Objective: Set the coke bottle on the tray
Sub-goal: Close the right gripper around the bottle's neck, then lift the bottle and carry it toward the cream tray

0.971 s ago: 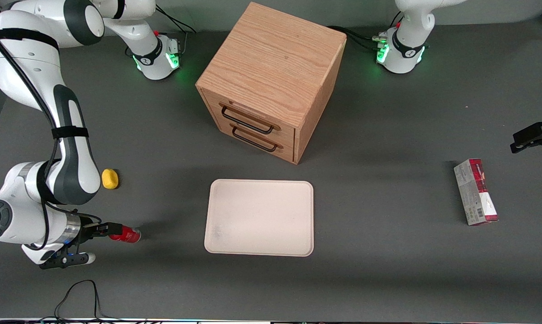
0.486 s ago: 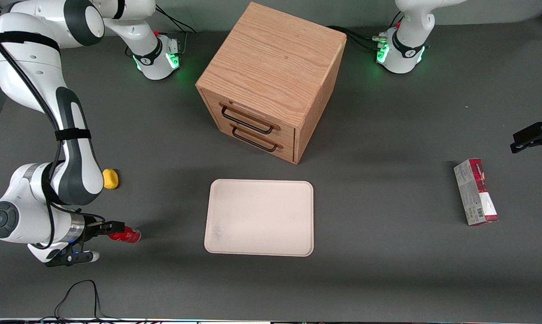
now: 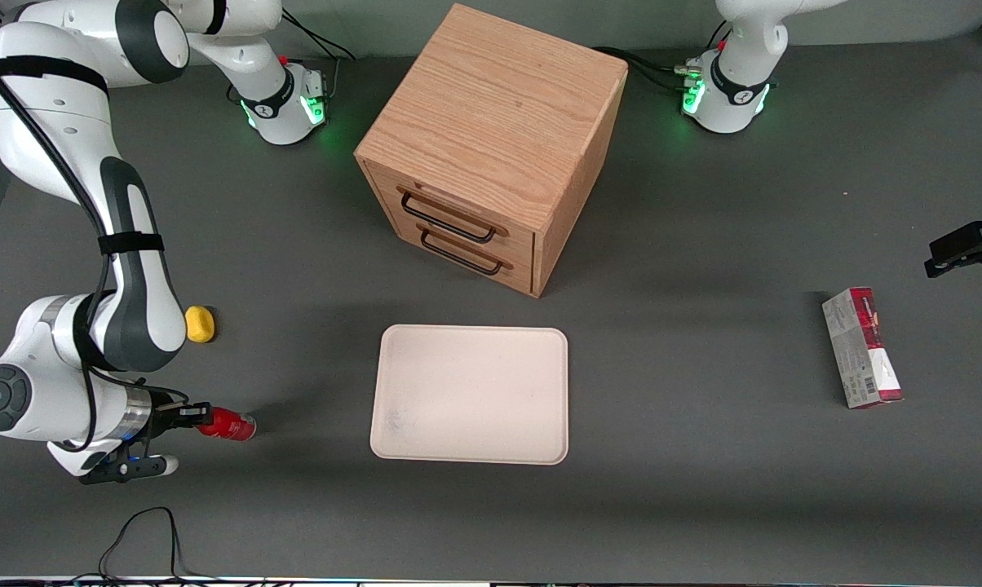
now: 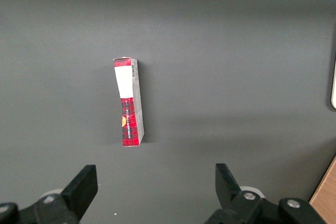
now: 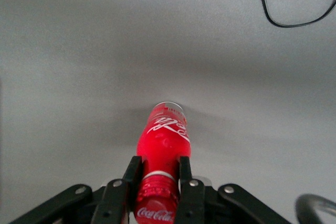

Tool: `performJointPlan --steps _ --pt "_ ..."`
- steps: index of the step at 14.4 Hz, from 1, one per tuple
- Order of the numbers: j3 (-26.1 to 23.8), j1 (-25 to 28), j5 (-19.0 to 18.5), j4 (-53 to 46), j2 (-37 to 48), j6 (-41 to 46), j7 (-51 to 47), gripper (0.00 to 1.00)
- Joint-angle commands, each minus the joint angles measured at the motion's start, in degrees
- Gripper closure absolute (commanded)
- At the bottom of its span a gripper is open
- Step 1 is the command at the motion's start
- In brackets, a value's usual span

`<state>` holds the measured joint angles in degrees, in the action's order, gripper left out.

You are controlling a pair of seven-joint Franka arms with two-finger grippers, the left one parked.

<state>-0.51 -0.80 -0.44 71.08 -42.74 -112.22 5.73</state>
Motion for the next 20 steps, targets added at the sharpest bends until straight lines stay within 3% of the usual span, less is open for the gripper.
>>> performJointPlan --steps 1,11,15,20 --pt "0.15 0.1 -0.71 -1.2 2.66 1.2 0.07 1.0" --pt "0.15 0.19 -1.23 -15.35 14.16 33.36 0.07 1.0" --pt "-0.19 0.36 -1.5 -16.15 17.95 36.55 0.07 1.0" --pt "-2.22 8.16 -1.5 -19.75 17.08 34.88 -3.69 1.0"
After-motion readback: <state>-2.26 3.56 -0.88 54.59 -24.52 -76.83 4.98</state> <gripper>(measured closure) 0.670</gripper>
